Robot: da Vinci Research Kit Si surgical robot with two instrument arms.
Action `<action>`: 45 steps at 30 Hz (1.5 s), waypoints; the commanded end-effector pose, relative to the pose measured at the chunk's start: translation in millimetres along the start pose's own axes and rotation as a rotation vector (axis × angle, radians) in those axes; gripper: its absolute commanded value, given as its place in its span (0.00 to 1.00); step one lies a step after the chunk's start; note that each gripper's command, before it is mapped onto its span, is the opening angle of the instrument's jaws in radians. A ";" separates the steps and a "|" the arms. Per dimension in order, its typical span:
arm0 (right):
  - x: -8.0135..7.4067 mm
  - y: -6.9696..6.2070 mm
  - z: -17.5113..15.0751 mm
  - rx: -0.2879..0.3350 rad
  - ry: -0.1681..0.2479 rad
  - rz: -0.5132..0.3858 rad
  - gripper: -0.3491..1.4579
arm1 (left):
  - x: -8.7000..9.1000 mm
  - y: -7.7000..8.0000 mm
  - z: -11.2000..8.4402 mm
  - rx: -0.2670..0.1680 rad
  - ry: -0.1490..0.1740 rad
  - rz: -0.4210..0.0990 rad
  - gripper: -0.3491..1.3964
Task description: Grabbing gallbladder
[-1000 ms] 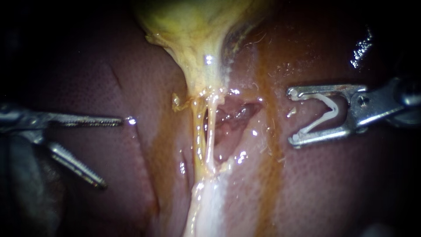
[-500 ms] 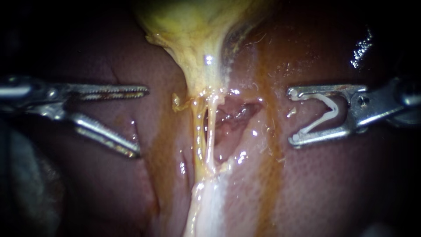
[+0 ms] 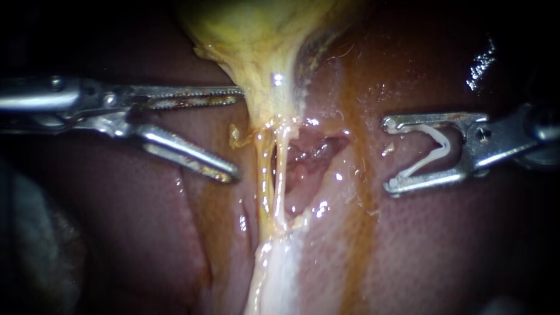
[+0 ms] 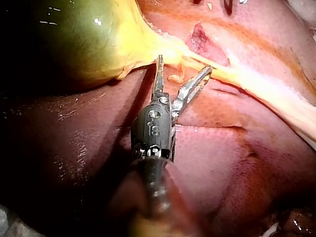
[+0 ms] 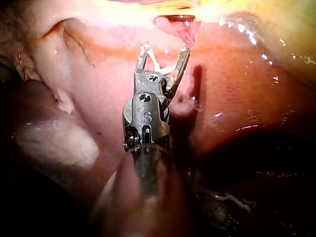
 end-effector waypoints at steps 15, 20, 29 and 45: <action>0.1 0.0 0.1 0.000 0.000 0.000 0.47 | -2.2 -1.7 1.3 0.004 -0.001 -0.008 0.40; 0.1 0.0 0.1 -0.001 0.000 0.000 0.47 | -2.2 -1.6 1.3 0.005 -0.001 -0.026 0.31; 0.1 0.0 0.1 -0.001 0.000 0.000 0.47 | -2.0 -1.4 1.4 0.008 -0.001 -0.051 0.20; 0.1 0.0 0.1 -0.001 0.000 0.000 0.47 | -0.6 -0.5 -0.2 -0.010 0.000 -0.085 0.00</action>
